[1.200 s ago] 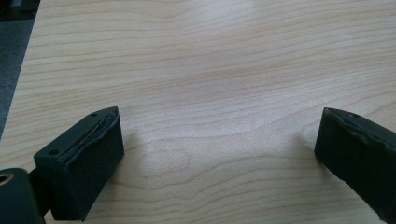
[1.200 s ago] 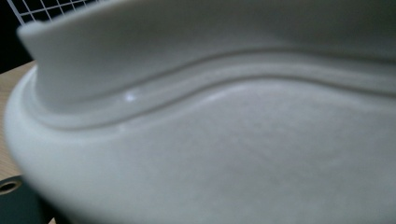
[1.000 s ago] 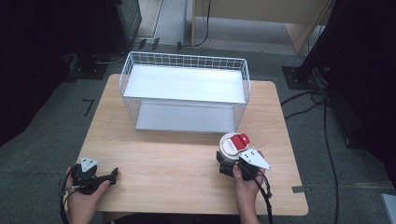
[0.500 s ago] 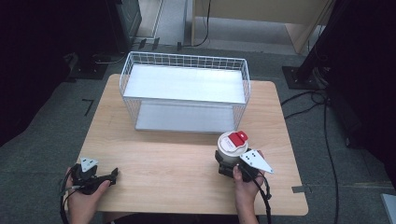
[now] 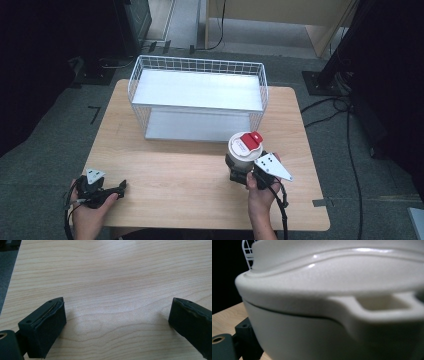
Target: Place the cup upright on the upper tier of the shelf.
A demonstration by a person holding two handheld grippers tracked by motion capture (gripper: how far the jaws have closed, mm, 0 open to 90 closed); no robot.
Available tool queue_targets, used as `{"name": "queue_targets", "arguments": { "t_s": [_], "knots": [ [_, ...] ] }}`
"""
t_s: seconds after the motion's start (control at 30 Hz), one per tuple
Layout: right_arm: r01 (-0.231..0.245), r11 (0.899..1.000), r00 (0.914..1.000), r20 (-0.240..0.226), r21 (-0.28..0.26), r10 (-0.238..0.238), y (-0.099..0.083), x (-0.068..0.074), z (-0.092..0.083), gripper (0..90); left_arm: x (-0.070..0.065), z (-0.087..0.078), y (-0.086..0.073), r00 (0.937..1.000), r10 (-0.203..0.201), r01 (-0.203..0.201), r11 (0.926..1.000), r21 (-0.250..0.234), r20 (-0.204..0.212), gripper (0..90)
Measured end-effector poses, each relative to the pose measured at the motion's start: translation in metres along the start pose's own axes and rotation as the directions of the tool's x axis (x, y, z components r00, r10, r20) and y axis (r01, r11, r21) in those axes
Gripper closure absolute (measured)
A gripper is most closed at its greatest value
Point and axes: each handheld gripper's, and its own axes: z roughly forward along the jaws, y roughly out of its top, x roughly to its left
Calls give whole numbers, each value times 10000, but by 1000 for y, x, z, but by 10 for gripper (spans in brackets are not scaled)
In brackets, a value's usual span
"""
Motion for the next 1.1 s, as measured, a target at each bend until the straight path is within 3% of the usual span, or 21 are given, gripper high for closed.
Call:
{"name": "queue_targets", "arguments": {
  "t_s": [0.93,1.1],
  "knots": [
    [689,9921,9964,-418,-1049,-736,73,25,37,56,0,0,0,10000,18,-18,10000,6,11,16],
    [593,9903,9969,-443,-1259,-653,85,27,44,56,0,0,0,10000,20,-20,10000,2,14,16]
  ]
}}
